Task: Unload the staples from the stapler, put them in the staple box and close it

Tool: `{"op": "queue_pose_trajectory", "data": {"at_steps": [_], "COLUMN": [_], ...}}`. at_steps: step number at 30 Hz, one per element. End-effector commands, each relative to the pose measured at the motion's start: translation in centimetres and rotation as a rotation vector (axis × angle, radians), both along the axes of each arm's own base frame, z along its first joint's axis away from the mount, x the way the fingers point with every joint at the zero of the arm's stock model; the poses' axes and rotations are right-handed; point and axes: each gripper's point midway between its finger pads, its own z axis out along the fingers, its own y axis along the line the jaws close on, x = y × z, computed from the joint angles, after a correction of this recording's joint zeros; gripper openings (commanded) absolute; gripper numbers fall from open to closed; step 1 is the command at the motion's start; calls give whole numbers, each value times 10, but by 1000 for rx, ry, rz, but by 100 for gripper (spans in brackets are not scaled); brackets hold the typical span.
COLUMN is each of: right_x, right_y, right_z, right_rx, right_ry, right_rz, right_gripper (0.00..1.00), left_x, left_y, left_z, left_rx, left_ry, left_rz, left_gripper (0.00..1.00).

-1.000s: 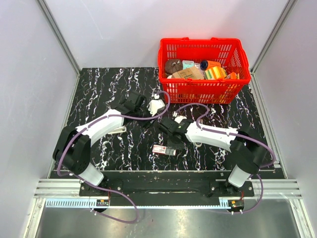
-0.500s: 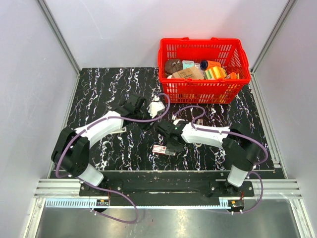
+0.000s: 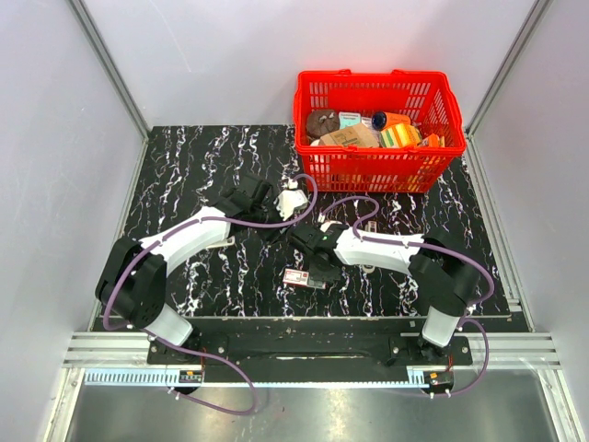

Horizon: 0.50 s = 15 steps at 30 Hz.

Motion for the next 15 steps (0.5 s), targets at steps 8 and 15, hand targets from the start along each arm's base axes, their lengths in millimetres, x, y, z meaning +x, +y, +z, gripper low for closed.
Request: {"op": "queue_pose_trajectory", "data": {"at_steps": [8, 15], "right_x": [6, 5], "right_y": [12, 13], "right_z": [8, 7], "right_rx": [26, 18], "right_ry": [-25, -16], "right_rz": [2, 12], "right_gripper": [0, 10], "left_x": [3, 2], "left_y": [-6, -6], "left_z": [21, 22], "left_rx": [-36, -35], "left_ry": [-70, -73], "left_rz": [-15, -16], "left_gripper": [44, 45]}}
